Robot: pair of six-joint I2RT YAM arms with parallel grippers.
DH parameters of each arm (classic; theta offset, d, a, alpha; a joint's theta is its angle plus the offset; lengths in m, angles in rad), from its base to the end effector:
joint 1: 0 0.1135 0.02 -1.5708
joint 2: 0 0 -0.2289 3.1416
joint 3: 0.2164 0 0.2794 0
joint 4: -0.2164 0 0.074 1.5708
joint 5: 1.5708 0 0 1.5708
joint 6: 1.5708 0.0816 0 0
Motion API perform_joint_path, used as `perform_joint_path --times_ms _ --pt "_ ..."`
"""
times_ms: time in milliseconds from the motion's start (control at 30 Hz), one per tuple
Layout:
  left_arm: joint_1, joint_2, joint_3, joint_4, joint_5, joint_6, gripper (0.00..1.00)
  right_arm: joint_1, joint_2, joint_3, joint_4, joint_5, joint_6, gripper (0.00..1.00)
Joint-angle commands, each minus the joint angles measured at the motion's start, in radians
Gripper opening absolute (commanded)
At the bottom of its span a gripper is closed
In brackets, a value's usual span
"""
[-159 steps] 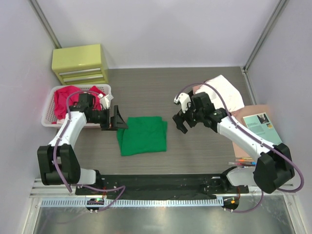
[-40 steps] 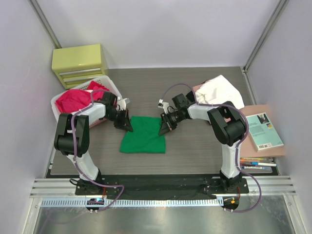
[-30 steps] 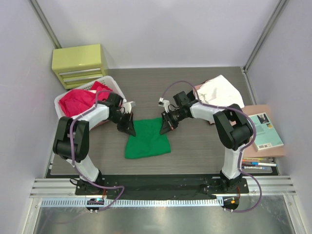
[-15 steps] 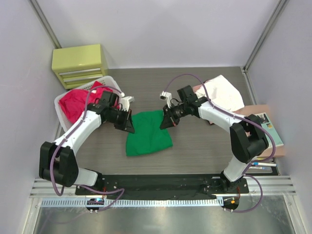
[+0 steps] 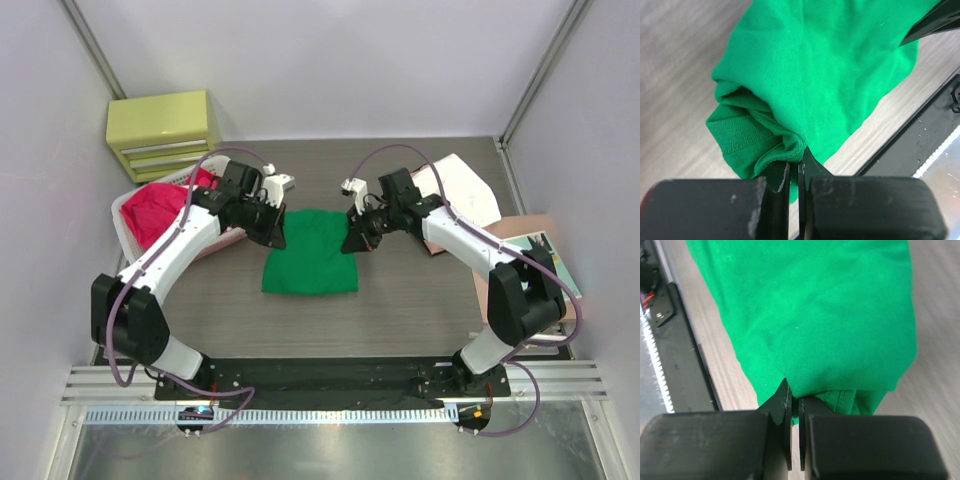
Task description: Fold and stack the t-shirts
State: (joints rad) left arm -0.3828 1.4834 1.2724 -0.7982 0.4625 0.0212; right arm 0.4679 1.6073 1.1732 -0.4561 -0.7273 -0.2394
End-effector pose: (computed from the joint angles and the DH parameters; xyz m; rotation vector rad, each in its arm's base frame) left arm 0.3182 -0.1674 0.2186 0.6890 2.4913 -0.7311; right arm 0.3201 0.2225 0.1770 -1.1214 2.1147 0.9927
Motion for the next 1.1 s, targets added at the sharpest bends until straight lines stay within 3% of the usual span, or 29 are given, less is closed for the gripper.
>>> perform_joint_path --times_ms 0,400,600,867,1067 --pt "-0.036 0.073 0.083 0.002 -0.033 0.037 0.00 -0.052 -0.069 0.043 -0.024 0.048 -0.043 0.01" --pt "-0.125 0.291 0.318 0.016 -0.015 0.022 0.00 -0.216 -0.050 0.082 -0.087 0.031 -0.101 0.01" --pt "-0.145 0.360 0.449 -0.022 -0.045 0.036 0.00 -0.271 -0.059 0.106 -0.101 0.066 -0.127 0.01" --pt "-0.163 0.465 0.655 -0.081 -0.071 0.065 0.00 -0.432 -0.096 0.140 -0.110 0.058 -0.139 0.01" --pt "-0.185 0.624 0.820 -0.153 -0.071 0.091 0.00 -0.512 -0.119 0.131 -0.116 0.098 -0.153 0.01"
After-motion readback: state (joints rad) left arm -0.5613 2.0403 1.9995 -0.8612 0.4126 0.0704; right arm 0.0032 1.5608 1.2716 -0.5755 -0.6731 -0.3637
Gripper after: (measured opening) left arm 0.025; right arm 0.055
